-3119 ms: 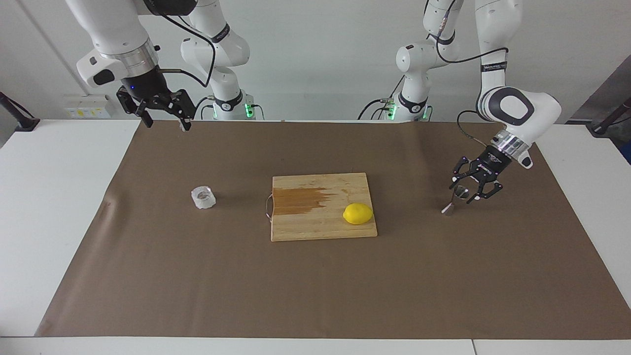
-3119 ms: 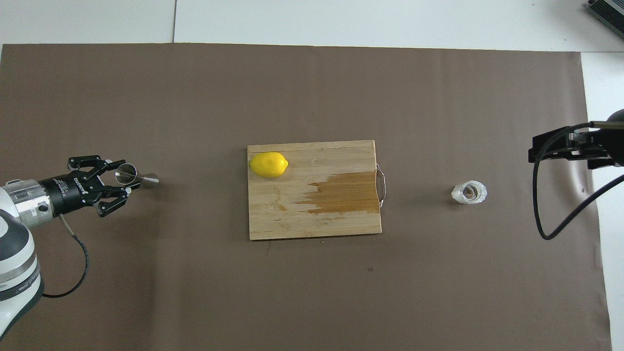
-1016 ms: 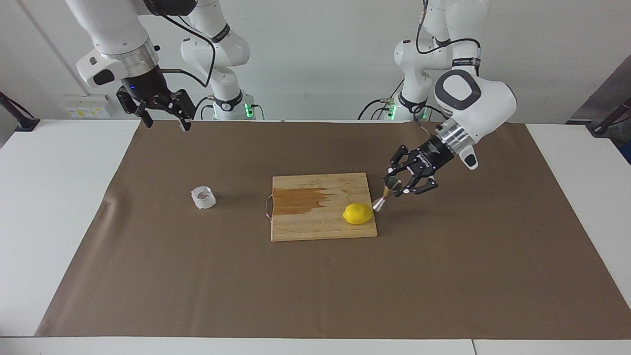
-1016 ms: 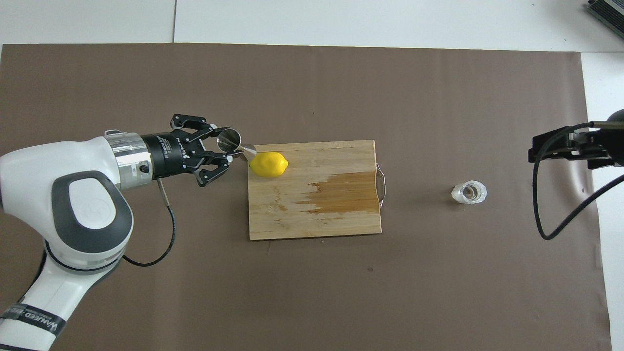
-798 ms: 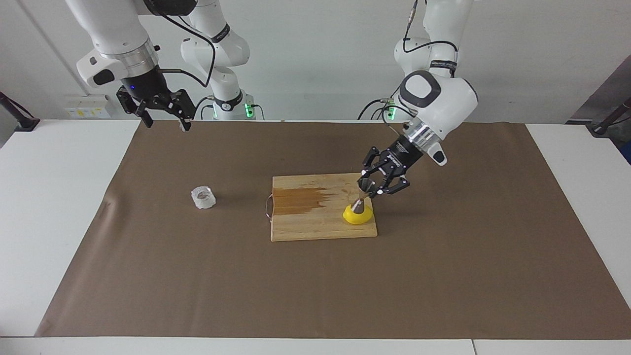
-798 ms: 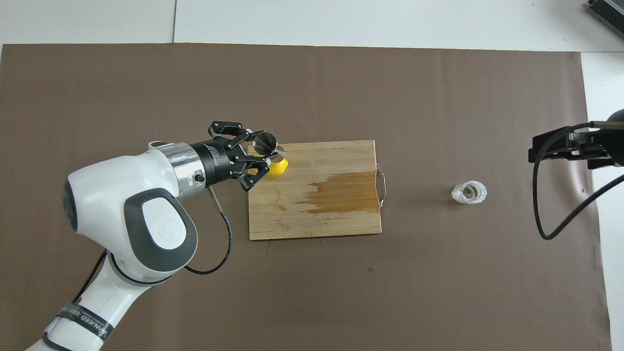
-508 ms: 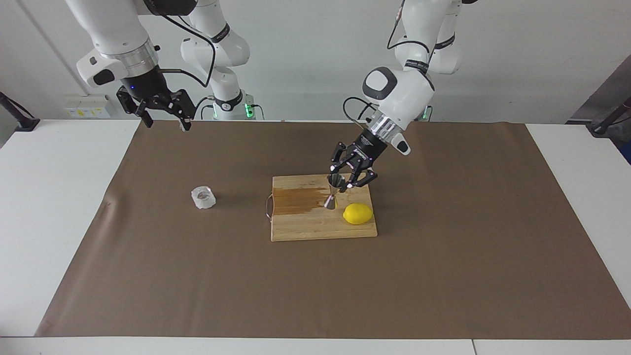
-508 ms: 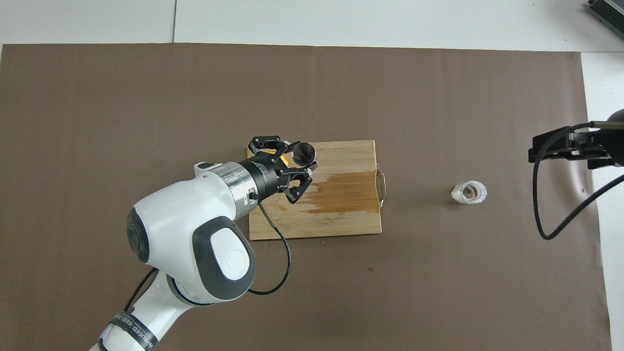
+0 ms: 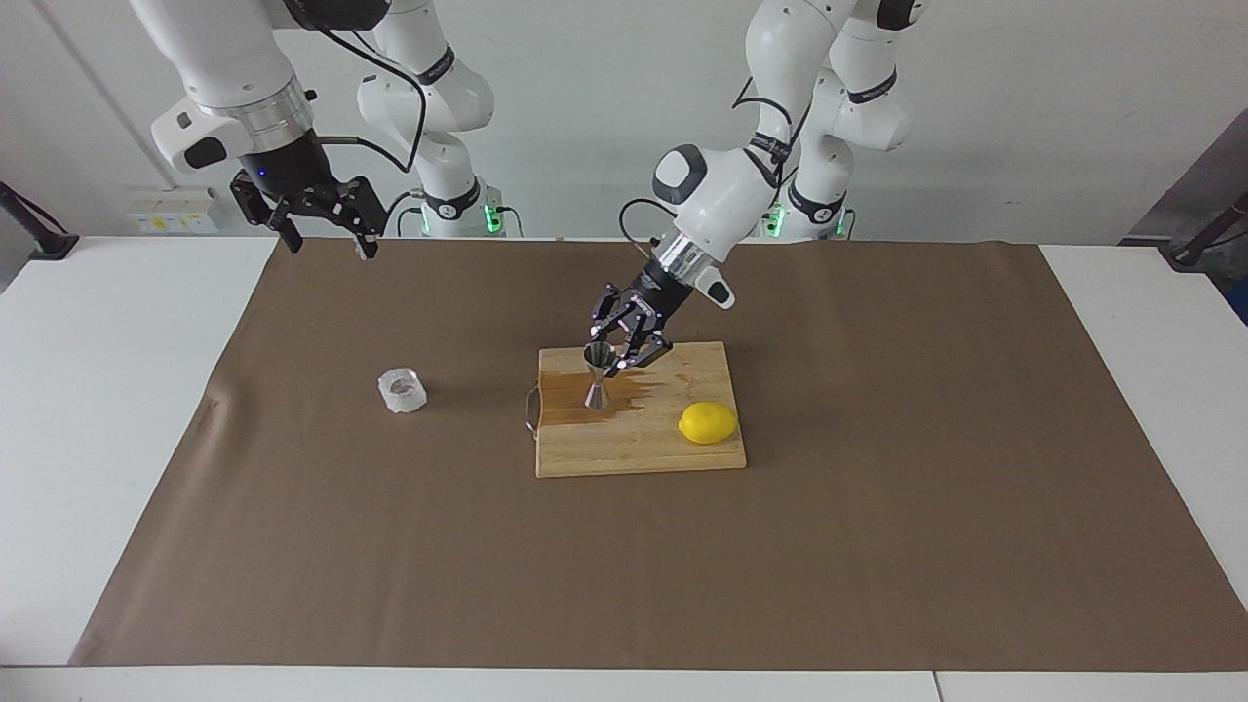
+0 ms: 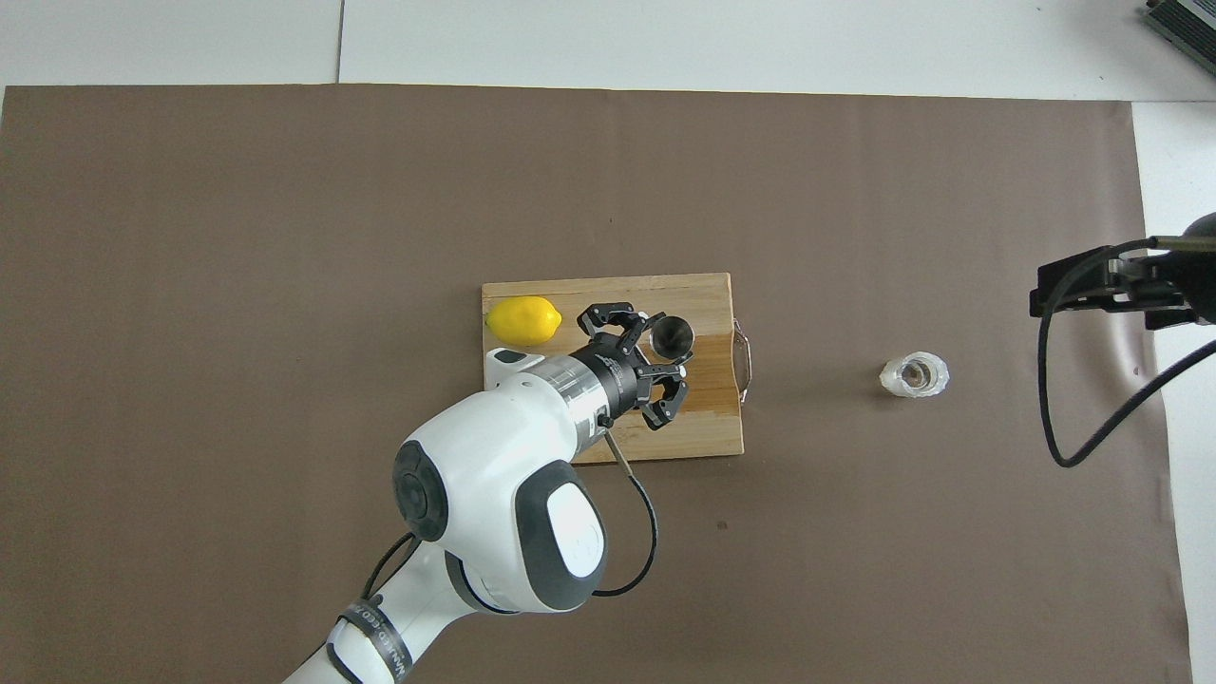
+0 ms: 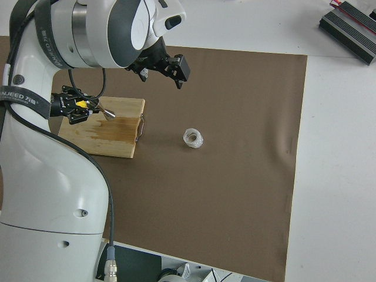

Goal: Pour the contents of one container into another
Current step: 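Lift the metal cup with the left gripper and carry it over the board, then lower the metal cup onto the board and open the left gripper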

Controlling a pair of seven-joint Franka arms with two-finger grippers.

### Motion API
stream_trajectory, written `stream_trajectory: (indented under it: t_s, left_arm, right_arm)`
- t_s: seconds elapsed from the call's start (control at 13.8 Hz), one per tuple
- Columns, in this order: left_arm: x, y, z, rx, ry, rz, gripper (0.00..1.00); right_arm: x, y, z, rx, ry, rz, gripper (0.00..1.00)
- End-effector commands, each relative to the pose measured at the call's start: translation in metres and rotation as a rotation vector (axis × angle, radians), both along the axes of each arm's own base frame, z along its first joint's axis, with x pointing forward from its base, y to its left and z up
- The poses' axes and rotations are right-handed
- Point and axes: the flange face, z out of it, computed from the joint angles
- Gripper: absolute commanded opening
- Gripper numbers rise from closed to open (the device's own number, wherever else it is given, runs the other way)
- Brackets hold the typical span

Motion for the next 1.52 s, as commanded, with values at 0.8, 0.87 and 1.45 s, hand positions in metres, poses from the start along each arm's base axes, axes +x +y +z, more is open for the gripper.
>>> stream_trajectory:
  t_s: [0.8,0.87,1.45]
  left_arm:
    - [-0.006,-0.022,0.004,-0.009,-0.049,0.005,1.00]
    - [-0.003,-0.017,0.018,-0.015,-0.068,-0.011,1.00]
    - [0.083,0.074,0.081,0.199,-0.281,-0.294,1.00]
  right_arm:
    - [-0.006,-0.004,0.001,0.005,-0.008,0.016,1.00]
    - [-0.006,-0.004,0.001,0.005,-0.008,0.016,1.00]
    - [-0.007,-0.005,-0.002,0.004,-0.003,0.017,1.00]
